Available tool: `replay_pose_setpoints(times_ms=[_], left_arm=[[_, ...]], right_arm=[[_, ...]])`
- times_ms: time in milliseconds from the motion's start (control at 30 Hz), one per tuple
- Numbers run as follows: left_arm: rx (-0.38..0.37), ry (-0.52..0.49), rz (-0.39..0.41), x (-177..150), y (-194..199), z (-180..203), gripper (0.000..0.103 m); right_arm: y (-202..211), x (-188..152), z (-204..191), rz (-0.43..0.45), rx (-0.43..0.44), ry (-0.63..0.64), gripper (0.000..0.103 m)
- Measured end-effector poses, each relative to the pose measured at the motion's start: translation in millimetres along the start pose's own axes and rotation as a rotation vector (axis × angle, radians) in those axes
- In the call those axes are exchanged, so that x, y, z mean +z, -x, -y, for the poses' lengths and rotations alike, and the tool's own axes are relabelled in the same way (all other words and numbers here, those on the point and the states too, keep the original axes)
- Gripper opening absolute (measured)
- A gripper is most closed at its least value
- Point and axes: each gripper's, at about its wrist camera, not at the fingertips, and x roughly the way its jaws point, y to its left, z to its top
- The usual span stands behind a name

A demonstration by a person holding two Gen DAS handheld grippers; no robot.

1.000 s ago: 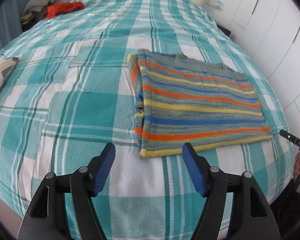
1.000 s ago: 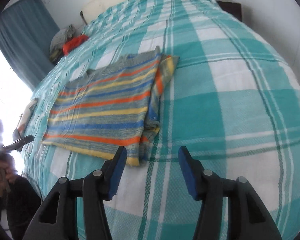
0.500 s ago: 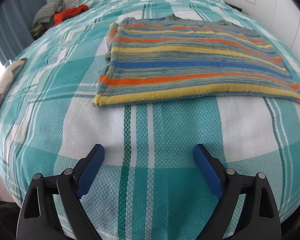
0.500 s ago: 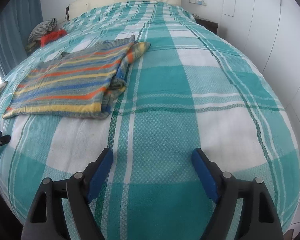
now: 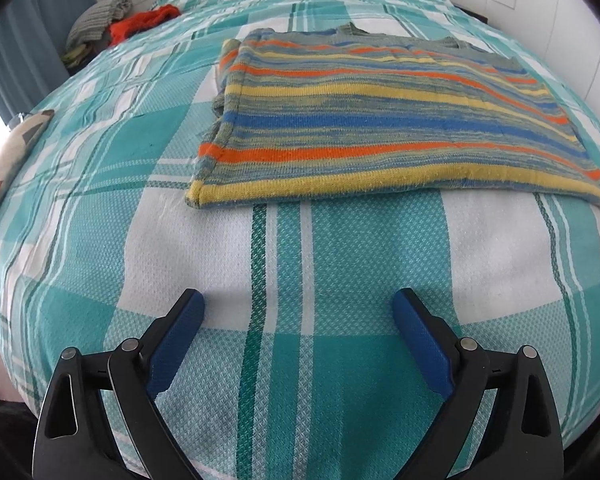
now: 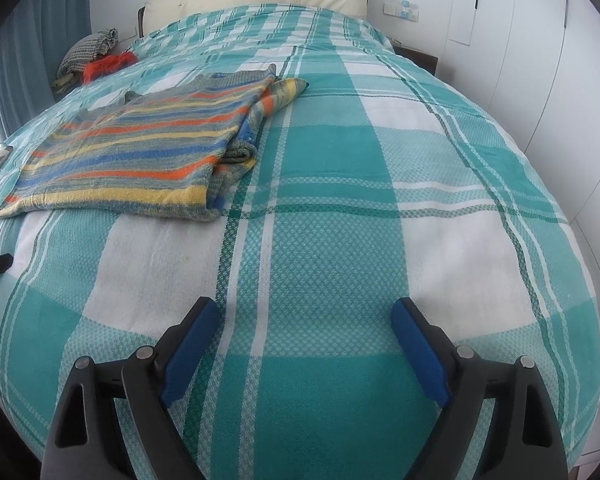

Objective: Fold small clothes

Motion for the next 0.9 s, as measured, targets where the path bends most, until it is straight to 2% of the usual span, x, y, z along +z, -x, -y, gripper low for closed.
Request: replay_pose_setpoints(times_ms=[633, 767, 833, 900], left_arm=[[0.031, -0.039, 0.012, -2.0, -0.7, 5.2, 0.097], [0.019, -0.041, 0.001, 1.0, 4.2, 3.1, 0.097], [0.025, -0.075, -0.014, 3.6, 16.8, 5.1, 0.094], [0.021, -0.144, 0.026, 3.7, 37.3, 15.9, 0.091]], right_arm=[[-4.9, 2.0, -4.4, -0.016, -0.016, 0.023, 0.089], [-5.2, 3.0, -3.5, -0.022, -0.014, 0.016, 0.089], [-3.1, 5.0, -1.5, -0.030, -0.002, 0.007, 0.089], [1.1, 9.7, 3.2, -0.052, 0.035, 0.000, 0.089]])
